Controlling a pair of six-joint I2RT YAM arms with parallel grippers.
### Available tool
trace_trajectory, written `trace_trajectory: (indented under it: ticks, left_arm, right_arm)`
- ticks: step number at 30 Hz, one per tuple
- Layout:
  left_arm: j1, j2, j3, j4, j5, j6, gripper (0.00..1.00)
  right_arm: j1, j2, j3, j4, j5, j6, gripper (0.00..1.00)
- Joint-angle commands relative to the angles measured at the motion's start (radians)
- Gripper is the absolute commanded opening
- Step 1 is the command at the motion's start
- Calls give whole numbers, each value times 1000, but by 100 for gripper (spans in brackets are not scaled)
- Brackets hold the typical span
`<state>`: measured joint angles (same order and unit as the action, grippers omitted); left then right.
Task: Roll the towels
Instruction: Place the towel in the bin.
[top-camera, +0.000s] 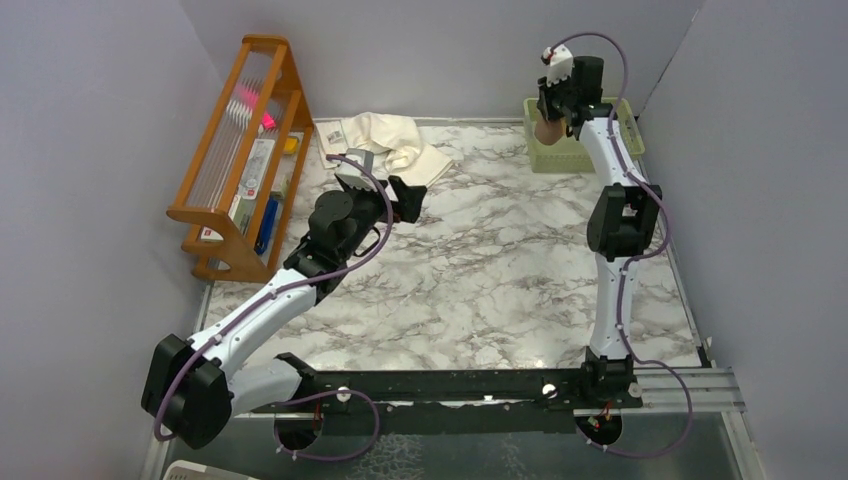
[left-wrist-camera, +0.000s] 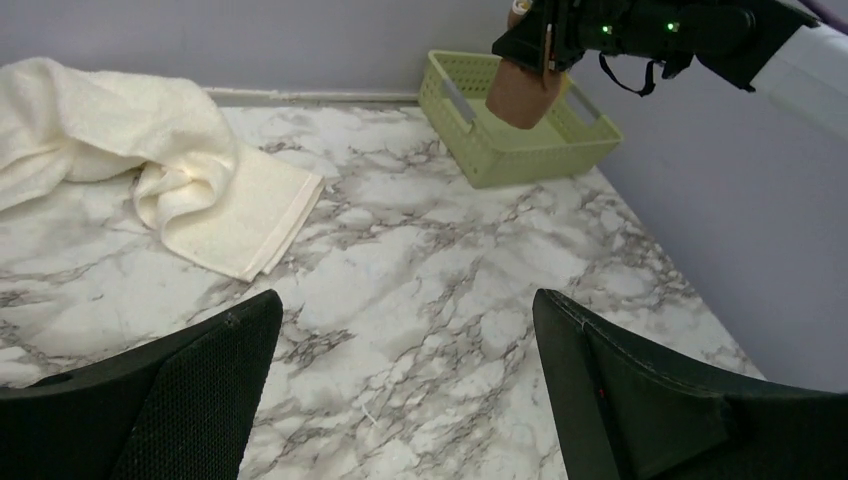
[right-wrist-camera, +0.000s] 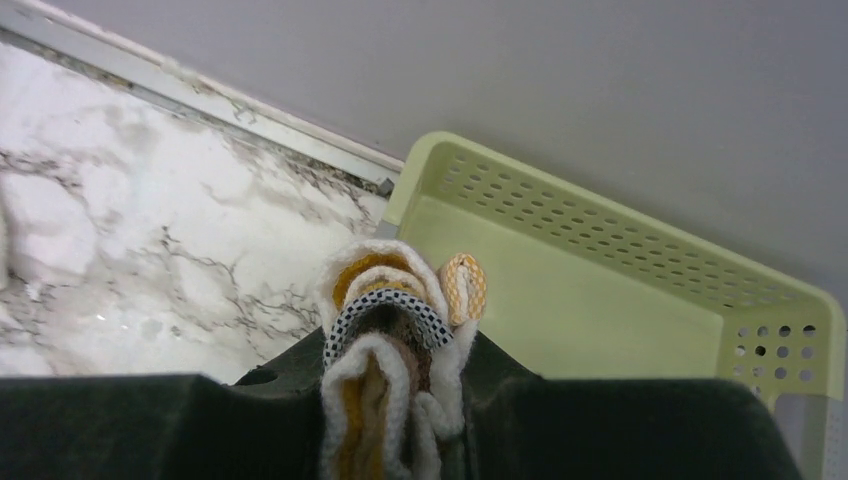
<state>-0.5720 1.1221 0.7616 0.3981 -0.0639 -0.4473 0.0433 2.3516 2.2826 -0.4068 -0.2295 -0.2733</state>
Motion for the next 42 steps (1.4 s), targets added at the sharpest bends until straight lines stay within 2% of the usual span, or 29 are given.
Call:
trace_trajectory:
  ticks: [1, 4, 9, 14, 24, 26, 31, 35, 36, 37, 38, 42]
  left_arm:
    - [15, -37, -11, -132, 58, 61, 99]
    - [26, -35, -9, -151, 62, 69, 99]
    - [46, 2, 8, -158, 90, 66, 99]
    - [54, 38, 14, -156, 105, 52, 99]
    - [66, 81, 30, -186, 131, 49, 99]
    - [67, 89, 31, -188, 136, 46, 99]
    - [68, 102, 27, -192, 149, 36, 99]
    - [70, 108, 29, -193, 152, 28, 99]
    - [70, 110, 29, -194, 154, 27, 99]
    - [70, 112, 30, -196, 154, 26, 99]
    - [72, 114, 31, -196, 156, 25, 99]
    - [72, 119, 35, -198, 162, 21, 99]
  right_arm:
    - [-18, 39, 57, 26, 45, -64, 1]
    - [-28, 75, 65, 61, 45, -71, 1]
    - [-39, 157, 158, 3, -11, -64, 1]
    - [-40, 187, 134, -23, -33, -56, 1]
    - [-47, 256, 191, -110, -74, -21, 1]
    - [-48, 265, 192, -116, -76, -14, 8]
    - [-49, 272, 184, -104, -88, -1, 50]
    - [-48, 259, 180, -67, -95, 11, 69]
    - [-48, 253, 178, -56, -99, 15, 79]
    - [-49, 247, 178, -44, -103, 18, 93]
    - [-48, 241, 178, -31, -107, 22, 99]
    - [-52, 216, 177, 22, -142, 49, 100]
